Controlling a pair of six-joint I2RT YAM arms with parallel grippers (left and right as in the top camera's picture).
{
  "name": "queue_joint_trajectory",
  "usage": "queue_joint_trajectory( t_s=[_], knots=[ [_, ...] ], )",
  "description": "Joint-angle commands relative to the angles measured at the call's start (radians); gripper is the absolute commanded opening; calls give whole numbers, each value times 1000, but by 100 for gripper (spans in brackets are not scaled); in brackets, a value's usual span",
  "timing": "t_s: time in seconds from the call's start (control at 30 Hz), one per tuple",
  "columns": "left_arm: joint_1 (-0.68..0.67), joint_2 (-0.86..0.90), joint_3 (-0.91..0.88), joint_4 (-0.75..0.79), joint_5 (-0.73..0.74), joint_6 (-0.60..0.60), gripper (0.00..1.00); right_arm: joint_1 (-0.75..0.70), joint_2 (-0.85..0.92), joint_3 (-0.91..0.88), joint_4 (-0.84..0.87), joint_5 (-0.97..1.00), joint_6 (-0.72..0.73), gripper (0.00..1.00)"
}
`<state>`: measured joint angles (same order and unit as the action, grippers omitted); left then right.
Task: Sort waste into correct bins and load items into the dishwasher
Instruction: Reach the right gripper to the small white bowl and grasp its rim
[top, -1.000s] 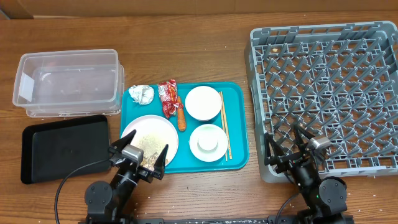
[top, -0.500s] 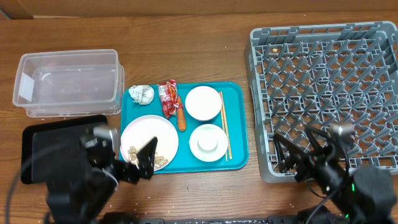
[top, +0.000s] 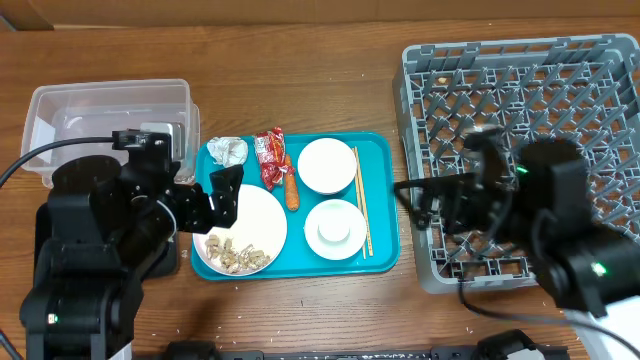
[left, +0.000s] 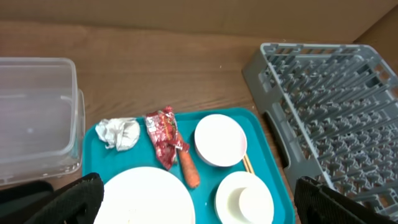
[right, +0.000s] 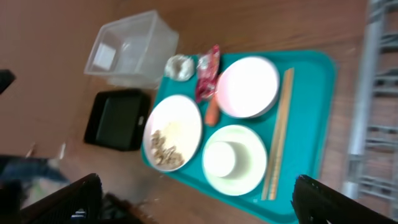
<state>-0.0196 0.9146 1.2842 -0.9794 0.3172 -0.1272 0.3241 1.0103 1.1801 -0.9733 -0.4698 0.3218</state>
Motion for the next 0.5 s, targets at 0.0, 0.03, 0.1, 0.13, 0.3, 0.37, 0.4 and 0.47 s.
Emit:
queue_joint_trajectory(
  t_s=[0.0,0.03,0.1,0.13,0.3,0.37,0.4,0.47],
  knots=[
    [17,-11,43,0,-74,-75,100,146,60,24,2,76,98,100],
    [28,-11,55,-1,-113,-130,100,211,85,24,-5,156,113,100],
    [51,-12,82,0,-159,-193,100,341,147,24,-21,326,167,100],
    [65,-11,100,1,-172,-194,100,424,198,24,-25,418,189,100],
    [74,-11,121,-28,-245,-190,100,565,380,24,-20,638,302,100],
    [74,-11,120,-46,-251,-185,100,569,451,24,-12,686,347,99],
    [74,-12,120,-51,-250,-183,100,568,484,24,3,687,349,98],
    [74,-11,120,-61,-251,-183,100,560,544,24,39,681,348,97]
  ],
)
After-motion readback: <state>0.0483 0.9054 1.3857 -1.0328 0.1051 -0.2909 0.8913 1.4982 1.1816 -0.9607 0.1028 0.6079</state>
